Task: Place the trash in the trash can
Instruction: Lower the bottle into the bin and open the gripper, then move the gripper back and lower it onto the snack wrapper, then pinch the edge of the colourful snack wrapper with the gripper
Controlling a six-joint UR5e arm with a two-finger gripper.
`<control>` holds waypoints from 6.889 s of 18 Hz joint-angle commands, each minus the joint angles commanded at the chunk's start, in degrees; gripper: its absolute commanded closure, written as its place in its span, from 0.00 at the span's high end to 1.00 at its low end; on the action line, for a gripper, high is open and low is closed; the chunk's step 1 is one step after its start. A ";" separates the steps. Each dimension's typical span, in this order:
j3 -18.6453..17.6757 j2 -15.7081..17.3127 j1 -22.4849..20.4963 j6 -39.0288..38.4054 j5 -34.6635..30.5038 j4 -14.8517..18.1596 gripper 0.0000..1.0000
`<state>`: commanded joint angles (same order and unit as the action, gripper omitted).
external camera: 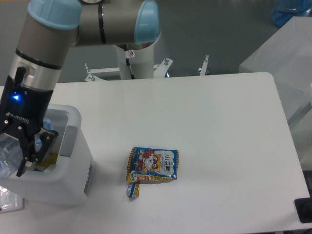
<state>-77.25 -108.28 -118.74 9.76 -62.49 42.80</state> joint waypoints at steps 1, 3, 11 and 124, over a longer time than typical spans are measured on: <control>-0.35 0.09 0.00 0.00 0.00 -0.09 0.75; -0.44 0.09 0.17 0.00 -0.17 -0.09 0.75; -1.76 0.88 0.26 0.26 -0.62 0.00 0.75; -21.27 -14.94 -11.69 33.93 -23.38 -1.32 1.00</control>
<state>-98.53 -123.22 -130.43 43.68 -85.87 41.48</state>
